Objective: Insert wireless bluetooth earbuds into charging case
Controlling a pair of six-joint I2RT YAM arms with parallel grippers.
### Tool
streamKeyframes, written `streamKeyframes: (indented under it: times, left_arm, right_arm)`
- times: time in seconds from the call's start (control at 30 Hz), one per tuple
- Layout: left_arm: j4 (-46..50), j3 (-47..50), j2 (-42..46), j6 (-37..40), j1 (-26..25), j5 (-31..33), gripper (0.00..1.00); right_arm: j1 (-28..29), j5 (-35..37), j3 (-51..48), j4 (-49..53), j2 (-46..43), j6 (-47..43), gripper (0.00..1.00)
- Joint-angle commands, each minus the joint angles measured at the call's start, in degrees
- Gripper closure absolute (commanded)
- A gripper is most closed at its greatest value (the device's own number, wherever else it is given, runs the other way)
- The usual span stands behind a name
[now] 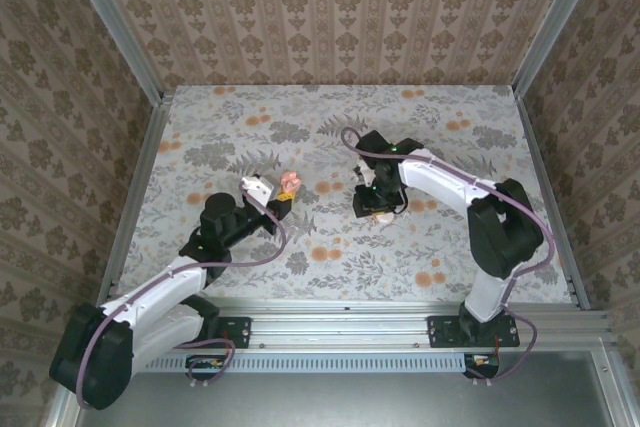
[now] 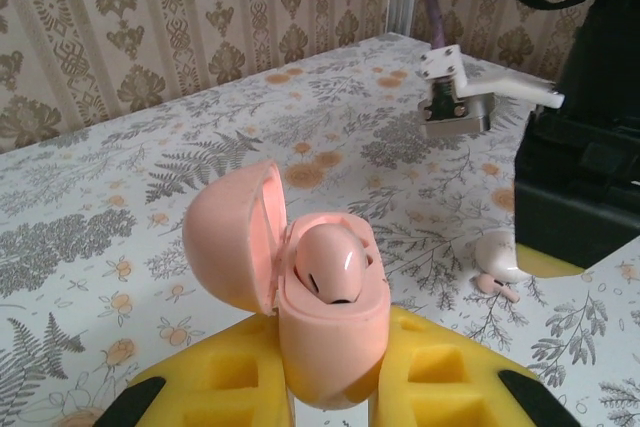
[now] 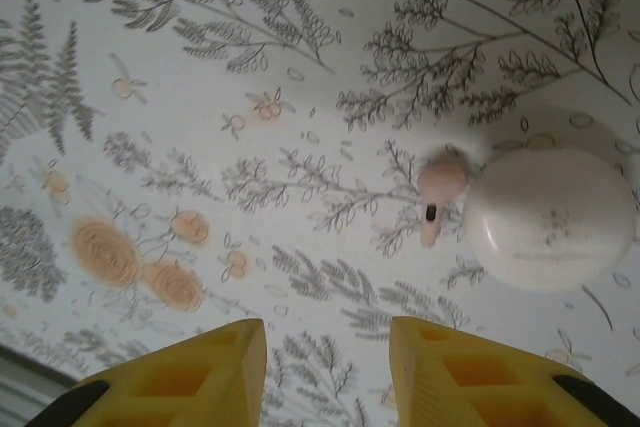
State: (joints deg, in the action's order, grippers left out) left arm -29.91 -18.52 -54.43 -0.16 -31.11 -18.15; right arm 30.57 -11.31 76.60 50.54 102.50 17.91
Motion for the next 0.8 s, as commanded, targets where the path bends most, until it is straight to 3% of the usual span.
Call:
streamKeyframes:
  times: [0.0, 0.4, 0.77]
  left_arm:
    - [-0.4, 0.4, -0.1, 0.3, -0.3, 0.5, 0.93]
    - [-0.9, 0.2, -1.8, 1.0, -0.1, 0.8, 0.93]
    - [-2.4, 0.6, -3.1, 0.5, -0.1, 0.9, 0.93]
  right_arm:
    - [-0.4, 2.2, 3.2, 1.7, 3.8, -1.3, 0.59]
    - [-1.4, 3.5, 6.6, 2.4, 10.3, -1.8, 0.58]
    - [-1.7, 7.2, 6.4, 4.8, 11.1, -1.7, 0.56]
